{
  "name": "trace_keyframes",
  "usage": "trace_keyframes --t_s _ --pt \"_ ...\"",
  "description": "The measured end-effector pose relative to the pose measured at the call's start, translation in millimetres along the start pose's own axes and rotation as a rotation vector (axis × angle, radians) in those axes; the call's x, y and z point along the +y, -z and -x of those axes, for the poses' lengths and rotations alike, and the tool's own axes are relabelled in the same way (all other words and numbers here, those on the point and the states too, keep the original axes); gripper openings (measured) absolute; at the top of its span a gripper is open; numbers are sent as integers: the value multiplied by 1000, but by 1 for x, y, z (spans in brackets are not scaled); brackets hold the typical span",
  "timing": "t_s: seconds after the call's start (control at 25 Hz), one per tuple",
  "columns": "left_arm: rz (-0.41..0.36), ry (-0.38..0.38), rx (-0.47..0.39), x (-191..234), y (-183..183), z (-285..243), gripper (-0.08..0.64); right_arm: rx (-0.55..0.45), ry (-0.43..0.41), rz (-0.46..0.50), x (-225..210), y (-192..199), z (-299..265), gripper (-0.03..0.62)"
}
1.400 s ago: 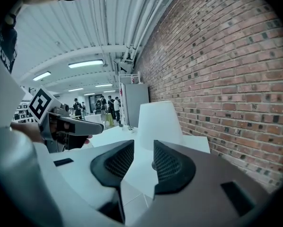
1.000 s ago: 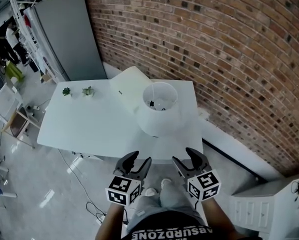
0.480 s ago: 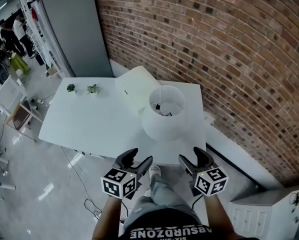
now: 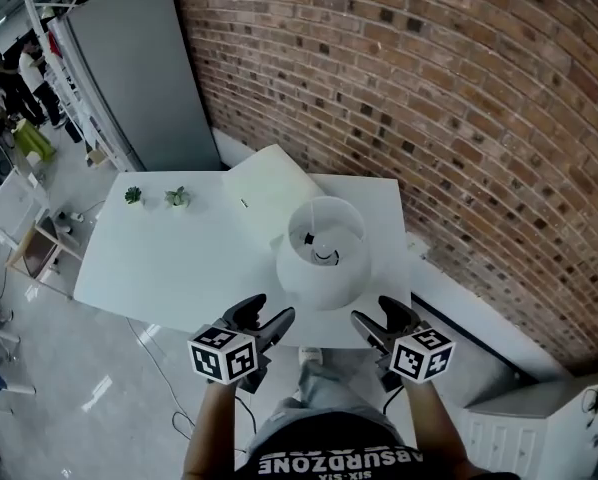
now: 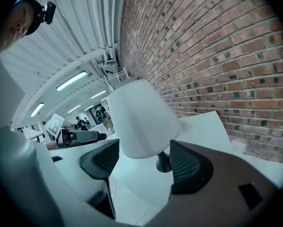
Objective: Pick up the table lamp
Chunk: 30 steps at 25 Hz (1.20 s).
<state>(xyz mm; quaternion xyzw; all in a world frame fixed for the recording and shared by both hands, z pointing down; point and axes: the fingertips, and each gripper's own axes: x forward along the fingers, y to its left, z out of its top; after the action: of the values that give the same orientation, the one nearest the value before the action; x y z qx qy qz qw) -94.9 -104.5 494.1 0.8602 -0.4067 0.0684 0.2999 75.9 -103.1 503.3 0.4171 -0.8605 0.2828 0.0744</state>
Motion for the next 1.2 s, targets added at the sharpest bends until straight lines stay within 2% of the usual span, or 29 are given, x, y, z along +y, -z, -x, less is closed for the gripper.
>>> trace_keyframes --t_s 0.32,0.68,0.84,0.92,1.08,1.2 --pt "101 69 31 20 0 -27 282 32 -20 -64 -26 -3 -23 311" --pt "226 150 56 38 0 -48 281 67 -112 -149 -38 -4 -40 314" --pt "250 189 67 41 -1 -51 282 79 -141 -191 -44 0 -42 314" --pt "277 221 69 43 -1 -53 281 74 -157 -223 -48 -1 -44 314" --pt "400 328 62 43 4 -59 282 61 -201 -290 -53 -3 -47 314" --pt "455 383 57 43 7 -61 282 65 -243 -331 -53 -1 -50 314"
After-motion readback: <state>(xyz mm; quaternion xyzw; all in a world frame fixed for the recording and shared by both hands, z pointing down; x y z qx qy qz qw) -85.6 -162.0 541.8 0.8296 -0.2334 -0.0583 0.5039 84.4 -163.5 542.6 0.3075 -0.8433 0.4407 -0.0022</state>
